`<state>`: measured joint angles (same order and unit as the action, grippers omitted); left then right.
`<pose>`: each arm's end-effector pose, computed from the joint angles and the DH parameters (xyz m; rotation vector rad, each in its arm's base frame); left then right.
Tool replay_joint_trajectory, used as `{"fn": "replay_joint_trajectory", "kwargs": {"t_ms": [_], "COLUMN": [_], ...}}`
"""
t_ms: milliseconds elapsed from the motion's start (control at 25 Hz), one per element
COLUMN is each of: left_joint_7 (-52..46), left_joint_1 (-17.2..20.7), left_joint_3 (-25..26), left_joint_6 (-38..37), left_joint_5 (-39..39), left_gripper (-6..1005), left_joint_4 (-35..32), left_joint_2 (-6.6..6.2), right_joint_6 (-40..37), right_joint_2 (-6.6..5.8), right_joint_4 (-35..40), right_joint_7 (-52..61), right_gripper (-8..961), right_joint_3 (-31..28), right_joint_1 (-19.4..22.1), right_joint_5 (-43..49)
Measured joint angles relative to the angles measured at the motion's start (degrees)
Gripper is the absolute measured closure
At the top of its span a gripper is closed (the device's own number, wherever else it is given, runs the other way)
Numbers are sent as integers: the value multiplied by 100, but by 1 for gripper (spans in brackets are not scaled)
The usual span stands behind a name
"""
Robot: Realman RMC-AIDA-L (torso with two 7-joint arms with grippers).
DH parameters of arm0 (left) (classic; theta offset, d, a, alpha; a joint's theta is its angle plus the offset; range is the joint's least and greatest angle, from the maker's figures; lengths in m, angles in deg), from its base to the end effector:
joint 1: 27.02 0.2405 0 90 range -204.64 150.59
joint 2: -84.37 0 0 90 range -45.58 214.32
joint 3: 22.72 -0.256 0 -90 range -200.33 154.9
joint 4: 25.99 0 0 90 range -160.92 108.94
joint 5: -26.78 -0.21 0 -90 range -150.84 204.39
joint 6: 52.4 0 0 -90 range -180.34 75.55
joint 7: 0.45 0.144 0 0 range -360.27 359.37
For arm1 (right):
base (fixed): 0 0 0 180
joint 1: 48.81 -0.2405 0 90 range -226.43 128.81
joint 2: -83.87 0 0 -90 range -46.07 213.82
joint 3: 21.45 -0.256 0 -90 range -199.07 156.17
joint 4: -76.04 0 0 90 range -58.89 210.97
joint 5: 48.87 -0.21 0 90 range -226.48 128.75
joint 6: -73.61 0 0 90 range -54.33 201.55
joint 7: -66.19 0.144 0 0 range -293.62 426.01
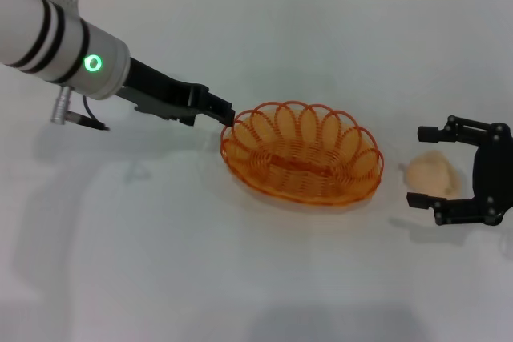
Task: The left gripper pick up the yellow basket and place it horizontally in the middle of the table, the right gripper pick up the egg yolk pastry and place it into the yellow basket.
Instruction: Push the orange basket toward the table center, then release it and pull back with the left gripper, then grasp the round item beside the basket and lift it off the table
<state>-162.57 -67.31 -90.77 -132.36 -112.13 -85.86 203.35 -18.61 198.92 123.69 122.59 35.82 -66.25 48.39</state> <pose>-0.1877 0.3868 -0.0122 -2.3531 -1.5730 0.0718 0.2756 0.2899 0.0273 -2.7212 -0.0373 0.6377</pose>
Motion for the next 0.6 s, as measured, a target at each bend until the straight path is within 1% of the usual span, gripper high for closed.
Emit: {"fn": "replay_joint_trajectory", "kwargs": {"t_ms": [80, 160, 240, 480, 600], "left_joint_7": [0, 1202, 1689, 3676, 4439], "left_joint_1": [0, 317, 482, 1143, 1462], "left_joint_3": [0, 27, 31, 58, 209], "left_joint_6": [0, -128, -114, -126, -81], "left_joint_5": [0, 50, 199, 1372, 1708], "left_gripper": [310, 302, 298, 289, 285], "left_joint_4": [0, -445, -529, -652, -759], "left_joint_2": [0, 5, 16, 12, 19], "right_joint_6": [-119, -149, -161, -122, -81], "right_joint_2": [0, 0, -4, -46, -68], "right_joint_4": [3, 10, 29, 105, 136], "right_joint_7": [23, 57, 142, 428, 534], "right_gripper": [109, 109, 109, 110, 110], "right_joint_3": [-150, -216, -281, -301, -303], "right_joint_1": [16, 20, 21, 10, -22], "right_joint_5": [1, 7, 22, 48, 57]}}
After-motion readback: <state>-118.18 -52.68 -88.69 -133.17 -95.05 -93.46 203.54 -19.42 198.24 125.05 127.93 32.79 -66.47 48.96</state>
